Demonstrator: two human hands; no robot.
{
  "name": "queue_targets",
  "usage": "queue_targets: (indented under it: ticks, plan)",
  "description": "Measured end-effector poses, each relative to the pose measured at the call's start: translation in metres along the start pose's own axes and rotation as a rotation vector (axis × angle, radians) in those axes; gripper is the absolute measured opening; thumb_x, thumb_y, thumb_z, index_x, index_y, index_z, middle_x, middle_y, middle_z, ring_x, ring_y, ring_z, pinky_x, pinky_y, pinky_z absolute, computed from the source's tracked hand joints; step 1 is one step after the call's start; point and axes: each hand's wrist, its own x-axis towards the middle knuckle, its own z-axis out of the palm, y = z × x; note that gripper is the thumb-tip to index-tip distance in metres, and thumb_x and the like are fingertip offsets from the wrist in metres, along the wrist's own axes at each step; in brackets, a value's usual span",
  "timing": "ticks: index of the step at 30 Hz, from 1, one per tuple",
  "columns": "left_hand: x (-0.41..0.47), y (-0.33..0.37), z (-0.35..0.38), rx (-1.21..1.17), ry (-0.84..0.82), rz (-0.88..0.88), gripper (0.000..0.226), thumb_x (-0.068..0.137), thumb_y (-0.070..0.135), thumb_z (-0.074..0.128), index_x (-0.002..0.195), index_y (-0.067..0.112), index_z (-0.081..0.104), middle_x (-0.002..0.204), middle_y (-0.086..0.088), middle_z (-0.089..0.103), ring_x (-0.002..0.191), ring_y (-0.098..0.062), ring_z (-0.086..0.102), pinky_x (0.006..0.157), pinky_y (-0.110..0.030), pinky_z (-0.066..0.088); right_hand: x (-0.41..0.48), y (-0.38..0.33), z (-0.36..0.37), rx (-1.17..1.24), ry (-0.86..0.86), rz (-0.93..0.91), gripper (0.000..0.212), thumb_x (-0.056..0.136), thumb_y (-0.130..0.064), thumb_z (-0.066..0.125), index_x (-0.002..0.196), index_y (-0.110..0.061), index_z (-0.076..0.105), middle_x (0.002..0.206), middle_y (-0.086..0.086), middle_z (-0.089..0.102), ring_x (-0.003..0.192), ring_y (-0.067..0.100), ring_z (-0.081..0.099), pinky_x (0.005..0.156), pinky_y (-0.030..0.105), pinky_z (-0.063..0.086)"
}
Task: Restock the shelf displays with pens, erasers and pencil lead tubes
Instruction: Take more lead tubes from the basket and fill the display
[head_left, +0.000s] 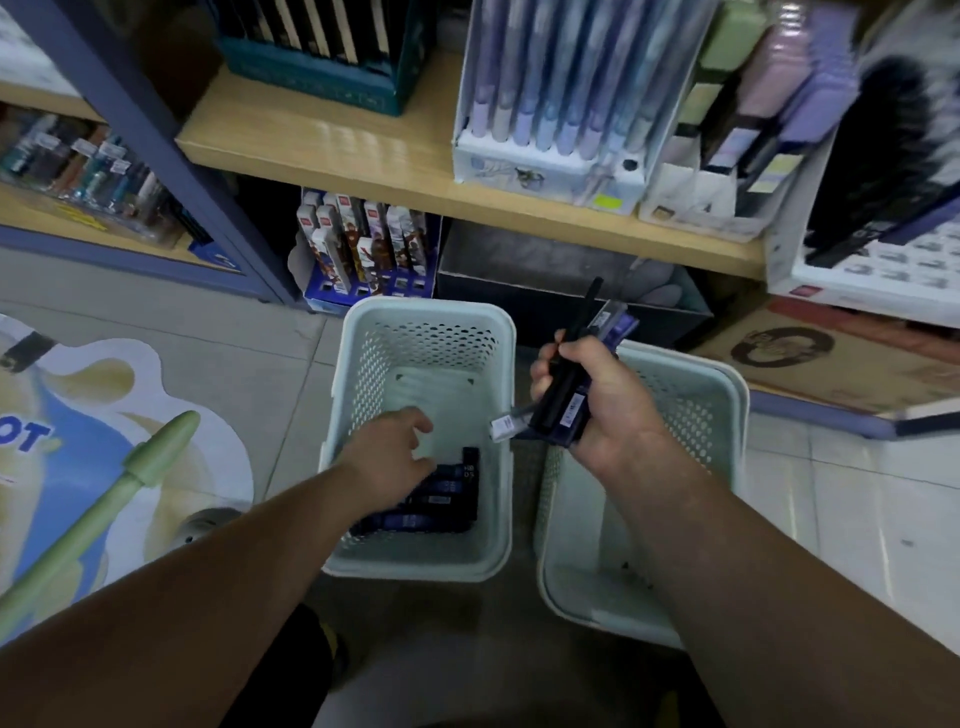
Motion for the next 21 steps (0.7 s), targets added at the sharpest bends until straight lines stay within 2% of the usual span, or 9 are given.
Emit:
queue_targets:
  ticks: [4, 7, 10, 15, 18, 21]
  plan:
    - [0.032, -0.020, 0.031, 0.223, -0.161, -0.108, 0.052, 0.092, 0.029, 0.067, 0.141, 0.022, 0.048, 0.138, -0.009, 0.050, 0.111, -0.021, 0.056, 0.095, -0.028, 0.047, -0.005, -0.006, -0.024, 0.095, -0.015, -0.003, 0.012, 0.096, -0.003, 0.049, 0.092, -0.011, 0.057, 0.077, 0.006, 0.058, 0.063, 0.015, 0.053, 0.050, 0.021, 0.047]
    - [0.050, -0.025, 0.051, 0.331, -0.233, -0.124, 0.061, 0.094, 0.036, 0.066, 0.148, 0.019, 0.042, 0.144, -0.011, 0.043, 0.123, -0.026, 0.050, 0.103, -0.032, 0.043, -0.003, -0.009, -0.034, 0.152, -0.031, 0.020, 0.010, 0.095, -0.004, 0.049, 0.097, -0.011, 0.056, 0.079, 0.005, 0.058, 0.062, 0.014, 0.055, 0.051, 0.021, 0.047]
    - [0.056, -0.026, 0.069, 0.441, -0.251, -0.081, 0.058, 0.090, 0.037, 0.069, 0.141, 0.019, 0.049, 0.139, -0.010, 0.048, 0.120, -0.027, 0.052, 0.102, -0.035, 0.045, 0.001, -0.010, -0.039, 0.171, -0.043, 0.024, 0.010, 0.094, -0.003, 0.050, 0.097, -0.010, 0.056, 0.079, 0.006, 0.058, 0.063, 0.014, 0.055, 0.052, 0.021, 0.048]
    - [0.055, -0.036, 0.081, 0.615, -0.195, -0.029, 0.016, 0.092, 0.018, 0.061, 0.108, 0.014, 0.060, 0.119, -0.010, 0.059, 0.106, -0.025, 0.057, 0.090, -0.033, 0.046, 0.005, -0.007, -0.045, 0.149, -0.038, 0.041, 0.011, 0.095, -0.005, 0.050, 0.090, -0.010, 0.059, 0.076, 0.005, 0.059, 0.063, 0.014, 0.054, 0.051, 0.021, 0.048]
    - [0.055, -0.041, 0.083, 0.615, -0.234, -0.025, 0.014, 0.093, 0.016, 0.060, 0.106, 0.012, 0.063, 0.116, -0.010, 0.062, 0.102, -0.024, 0.060, 0.087, -0.033, 0.050, 0.002, -0.007, -0.046, 0.129, -0.018, 0.075, 0.030, 0.096, -0.008, 0.048, 0.072, -0.010, 0.065, 0.070, 0.005, 0.058, 0.060, 0.014, 0.051, 0.049, 0.022, 0.047]
    - [0.052, -0.043, 0.081, 0.521, -0.211, -0.003, 0.011, 0.094, 0.013, 0.057, 0.105, 0.013, 0.061, 0.114, -0.009, 0.064, 0.098, -0.024, 0.061, 0.086, -0.034, 0.051, 0.000, -0.009, -0.045, 0.143, -0.013, 0.074, 0.035, 0.096, -0.008, 0.048, 0.066, -0.009, 0.066, 0.069, 0.005, 0.058, 0.061, 0.014, 0.050, 0.049, 0.021, 0.047]
